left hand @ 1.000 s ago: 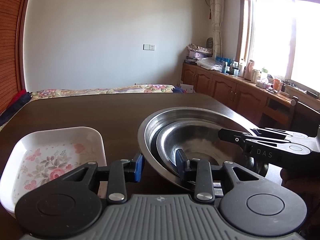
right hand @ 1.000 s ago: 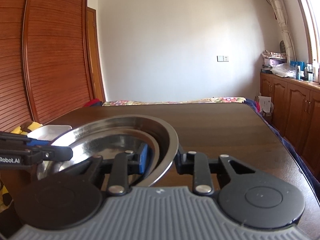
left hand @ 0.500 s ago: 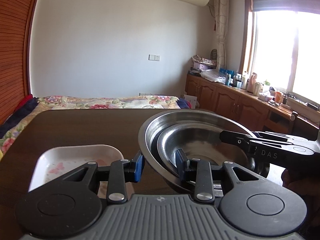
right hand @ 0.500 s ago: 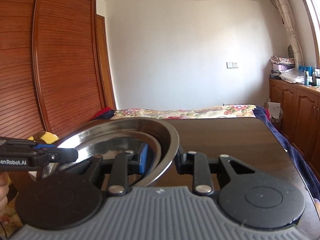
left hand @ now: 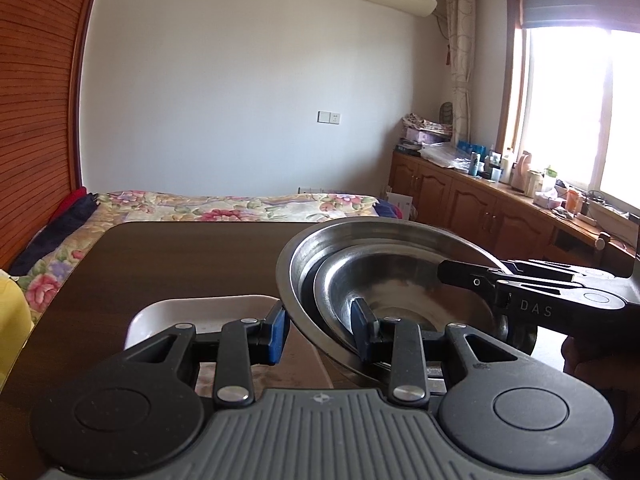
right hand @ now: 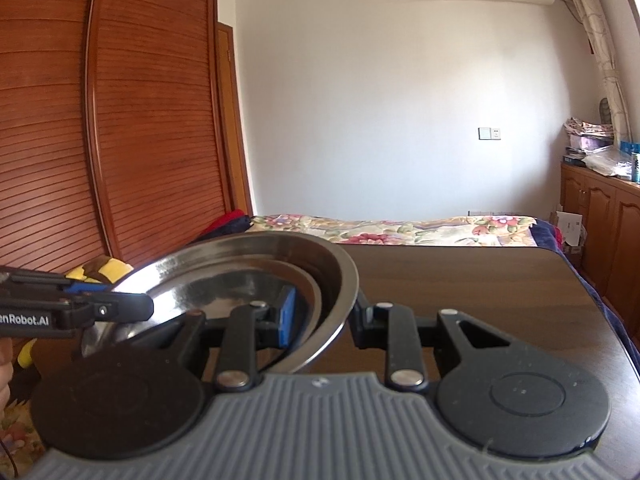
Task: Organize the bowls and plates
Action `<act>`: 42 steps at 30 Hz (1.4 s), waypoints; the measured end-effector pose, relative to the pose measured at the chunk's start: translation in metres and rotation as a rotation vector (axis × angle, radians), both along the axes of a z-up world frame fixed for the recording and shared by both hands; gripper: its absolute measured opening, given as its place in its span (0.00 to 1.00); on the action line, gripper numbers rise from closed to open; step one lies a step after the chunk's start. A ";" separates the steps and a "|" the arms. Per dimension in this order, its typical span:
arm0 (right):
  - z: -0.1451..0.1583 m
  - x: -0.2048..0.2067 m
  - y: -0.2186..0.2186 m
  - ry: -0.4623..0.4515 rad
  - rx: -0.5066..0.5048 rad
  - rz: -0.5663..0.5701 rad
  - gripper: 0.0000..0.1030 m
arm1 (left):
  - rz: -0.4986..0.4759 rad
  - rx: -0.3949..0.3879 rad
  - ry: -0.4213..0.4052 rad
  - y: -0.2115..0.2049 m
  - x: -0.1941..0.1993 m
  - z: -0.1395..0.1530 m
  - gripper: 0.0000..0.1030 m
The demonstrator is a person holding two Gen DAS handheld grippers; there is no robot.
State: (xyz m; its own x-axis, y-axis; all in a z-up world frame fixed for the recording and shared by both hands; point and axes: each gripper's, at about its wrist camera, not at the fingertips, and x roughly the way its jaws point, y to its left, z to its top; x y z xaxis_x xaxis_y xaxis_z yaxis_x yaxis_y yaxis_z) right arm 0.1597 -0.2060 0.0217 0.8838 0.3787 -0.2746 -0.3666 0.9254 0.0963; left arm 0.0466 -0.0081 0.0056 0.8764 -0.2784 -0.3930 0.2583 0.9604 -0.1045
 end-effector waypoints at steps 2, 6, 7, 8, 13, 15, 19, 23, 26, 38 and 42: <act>0.001 0.001 0.004 -0.002 -0.008 0.007 0.29 | 0.007 0.002 0.006 0.003 0.002 -0.001 0.35; 0.001 0.004 0.010 0.002 -0.013 0.023 0.29 | 0.015 0.007 0.011 0.009 0.006 -0.001 0.35; 0.001 0.005 0.013 0.005 -0.010 0.024 0.29 | 0.017 0.008 0.011 0.011 0.006 -0.001 0.35; 0.001 0.006 0.016 0.008 -0.007 0.028 0.29 | 0.021 0.011 0.009 0.013 0.006 -0.001 0.35; 0.001 0.011 0.031 0.016 -0.003 0.057 0.29 | 0.053 0.026 -0.001 0.028 0.008 0.002 0.35; 0.003 0.014 0.038 0.014 0.000 0.072 0.29 | 0.068 0.024 -0.003 0.034 0.010 0.003 0.35; 0.004 0.021 0.052 0.019 -0.004 0.105 0.29 | 0.097 0.023 -0.002 0.048 0.013 0.004 0.35; 0.003 0.025 0.065 0.030 -0.006 0.130 0.30 | 0.125 0.022 0.009 0.061 0.014 0.002 0.35; 0.001 0.027 0.072 0.038 -0.010 0.148 0.30 | 0.142 0.017 0.020 0.069 0.013 -0.001 0.35; -0.008 0.022 0.089 0.083 -0.040 0.178 0.30 | 0.152 -0.003 0.048 0.088 0.002 -0.009 0.35; -0.009 0.021 0.089 0.085 -0.046 0.171 0.30 | 0.146 -0.006 0.055 0.089 0.002 -0.011 0.35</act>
State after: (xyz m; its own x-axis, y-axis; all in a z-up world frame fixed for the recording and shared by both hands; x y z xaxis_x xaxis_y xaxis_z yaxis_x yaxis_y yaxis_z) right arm 0.1804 -0.1168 0.0129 0.7802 0.5071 -0.3661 -0.5116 0.8542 0.0930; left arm 0.0482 0.0805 -0.0052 0.8848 -0.1520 -0.4404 0.1093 0.9866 -0.1208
